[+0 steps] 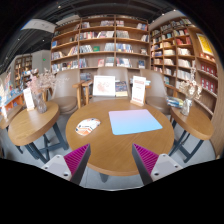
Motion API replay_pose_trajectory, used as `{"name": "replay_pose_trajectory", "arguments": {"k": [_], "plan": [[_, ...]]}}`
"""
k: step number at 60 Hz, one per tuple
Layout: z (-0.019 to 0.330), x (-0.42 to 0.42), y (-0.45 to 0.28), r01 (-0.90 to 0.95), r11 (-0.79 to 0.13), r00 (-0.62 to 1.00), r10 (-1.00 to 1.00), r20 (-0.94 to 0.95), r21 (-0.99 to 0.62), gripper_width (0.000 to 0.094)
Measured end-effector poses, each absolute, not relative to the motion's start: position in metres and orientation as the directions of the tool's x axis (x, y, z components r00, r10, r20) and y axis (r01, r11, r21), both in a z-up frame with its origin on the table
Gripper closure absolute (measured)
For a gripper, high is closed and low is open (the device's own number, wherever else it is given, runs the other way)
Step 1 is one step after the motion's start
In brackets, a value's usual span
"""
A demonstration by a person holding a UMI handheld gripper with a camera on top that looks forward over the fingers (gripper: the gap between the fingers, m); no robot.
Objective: Arrange mouse
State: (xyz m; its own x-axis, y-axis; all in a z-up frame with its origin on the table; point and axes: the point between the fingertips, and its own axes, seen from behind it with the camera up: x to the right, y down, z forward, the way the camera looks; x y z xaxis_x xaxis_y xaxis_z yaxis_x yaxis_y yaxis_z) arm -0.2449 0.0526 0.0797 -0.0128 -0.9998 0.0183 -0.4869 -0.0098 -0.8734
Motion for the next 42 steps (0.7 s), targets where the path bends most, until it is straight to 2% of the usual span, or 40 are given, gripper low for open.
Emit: {"name": "replay_pose_trajectory", "arguments": {"k": [14,42], "plan": [[0.069,-0.239,0.11,-0.494,0.01,0.032,-0.999,-0.03,-0.869,0.0077],[0.042,-0.194,0.164,-0.496,-0.005,0.062,-0.998,-0.03,-0.868,0.0078]]}}
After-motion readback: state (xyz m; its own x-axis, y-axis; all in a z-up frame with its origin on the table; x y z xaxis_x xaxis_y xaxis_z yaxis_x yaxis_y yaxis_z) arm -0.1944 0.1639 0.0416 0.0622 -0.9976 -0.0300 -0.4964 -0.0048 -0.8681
